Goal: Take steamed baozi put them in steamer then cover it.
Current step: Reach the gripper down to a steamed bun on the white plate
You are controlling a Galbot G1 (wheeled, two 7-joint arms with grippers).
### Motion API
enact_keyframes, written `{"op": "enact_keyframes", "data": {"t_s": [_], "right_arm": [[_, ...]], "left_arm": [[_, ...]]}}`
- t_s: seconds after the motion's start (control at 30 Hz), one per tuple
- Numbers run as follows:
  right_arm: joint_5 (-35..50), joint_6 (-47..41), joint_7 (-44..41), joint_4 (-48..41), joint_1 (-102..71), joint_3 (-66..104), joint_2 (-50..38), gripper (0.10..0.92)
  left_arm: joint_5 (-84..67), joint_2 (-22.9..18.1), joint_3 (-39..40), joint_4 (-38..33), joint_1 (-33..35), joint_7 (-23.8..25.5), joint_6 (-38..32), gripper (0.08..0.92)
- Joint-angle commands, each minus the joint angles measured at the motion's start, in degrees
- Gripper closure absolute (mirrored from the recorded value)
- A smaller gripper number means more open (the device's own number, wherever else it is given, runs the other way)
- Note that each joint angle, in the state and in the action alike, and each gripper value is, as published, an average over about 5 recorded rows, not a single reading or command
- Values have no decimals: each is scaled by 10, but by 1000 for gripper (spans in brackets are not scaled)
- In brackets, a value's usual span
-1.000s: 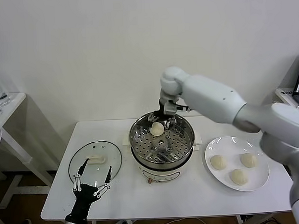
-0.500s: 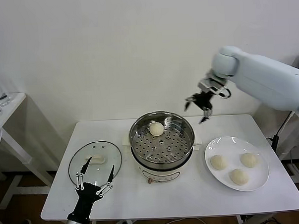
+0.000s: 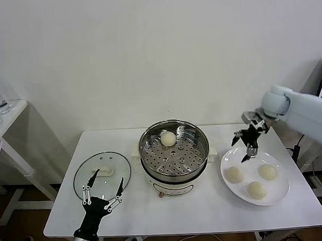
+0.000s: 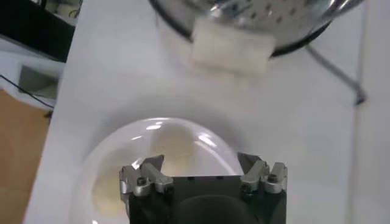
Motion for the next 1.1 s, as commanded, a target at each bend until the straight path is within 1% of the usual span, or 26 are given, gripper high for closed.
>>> {"op": "enact_keyframes", "data": {"t_s": [0.03, 0.7, 0.9, 1.1], "right_arm": [[-7, -34, 34, -4, -72, 8, -6, 203], [-55, -28, 54, -30, -115, 48, 30, 203], [-65, -27, 52, -33, -118, 52, 32, 244], [-78, -27, 36, -25, -114, 65, 25, 312]], "left_arm": [[0, -1, -3, -2, 3, -1, 0, 177], [-16, -1, -9, -2, 3, 0, 3, 177], [-23, 0, -12, -4, 3, 0, 5, 177], [-38, 0, -14, -11, 3, 0, 12, 177]]}}
